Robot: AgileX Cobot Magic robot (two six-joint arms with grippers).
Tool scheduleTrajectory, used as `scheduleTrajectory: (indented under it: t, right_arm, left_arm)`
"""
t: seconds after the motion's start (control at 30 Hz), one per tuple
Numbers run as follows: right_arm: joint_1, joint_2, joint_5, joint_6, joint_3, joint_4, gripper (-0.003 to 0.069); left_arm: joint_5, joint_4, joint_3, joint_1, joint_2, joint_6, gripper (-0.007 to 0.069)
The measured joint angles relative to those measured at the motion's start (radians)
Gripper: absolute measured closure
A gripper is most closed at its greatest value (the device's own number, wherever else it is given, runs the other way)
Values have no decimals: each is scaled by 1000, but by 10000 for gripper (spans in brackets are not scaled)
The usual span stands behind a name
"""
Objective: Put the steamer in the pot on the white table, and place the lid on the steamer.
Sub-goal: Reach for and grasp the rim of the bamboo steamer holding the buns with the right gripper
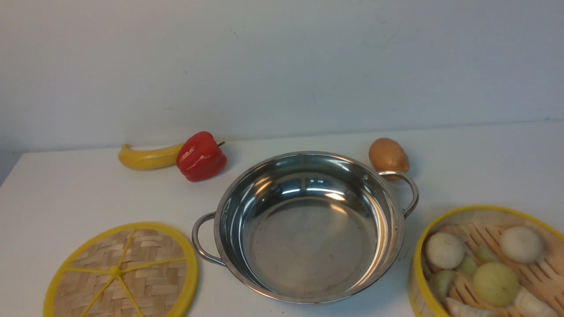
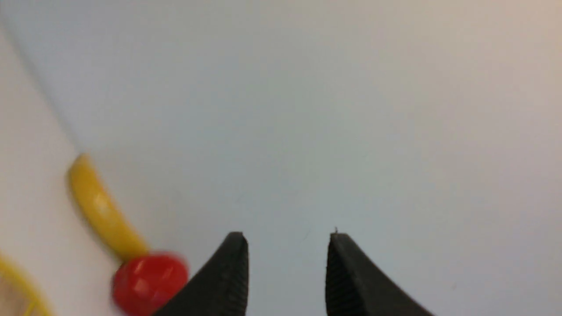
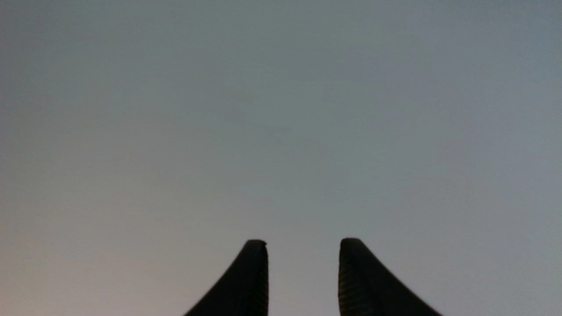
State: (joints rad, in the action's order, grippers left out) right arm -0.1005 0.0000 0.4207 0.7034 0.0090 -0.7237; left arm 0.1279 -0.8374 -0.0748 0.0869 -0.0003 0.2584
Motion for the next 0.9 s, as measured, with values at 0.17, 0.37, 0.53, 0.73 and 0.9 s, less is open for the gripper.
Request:
scheduleTrajectory:
  t: [0.17,0.37,0.53,0.73,0.9]
  right_arm:
    - [0,36,83,-85,-59,438,416]
    - [0,220,-421,71,-333,1050,416]
    - [0,456,-894,87,-571,1183,416]
    - [0,683,-1211,-225,-700,1002,416]
    - [0,910,-1365,-518,-729,733,416]
  left_arm:
    - [-18,272,-208,0,47,-201,384]
    - [-377,477,-419,0,348,-292,384]
    - [-711,618,-585,0,724,-265,384]
    - [-921,726,-725,0,1027,-258,384]
    - [-965,849,-776,0,1209,-258,384]
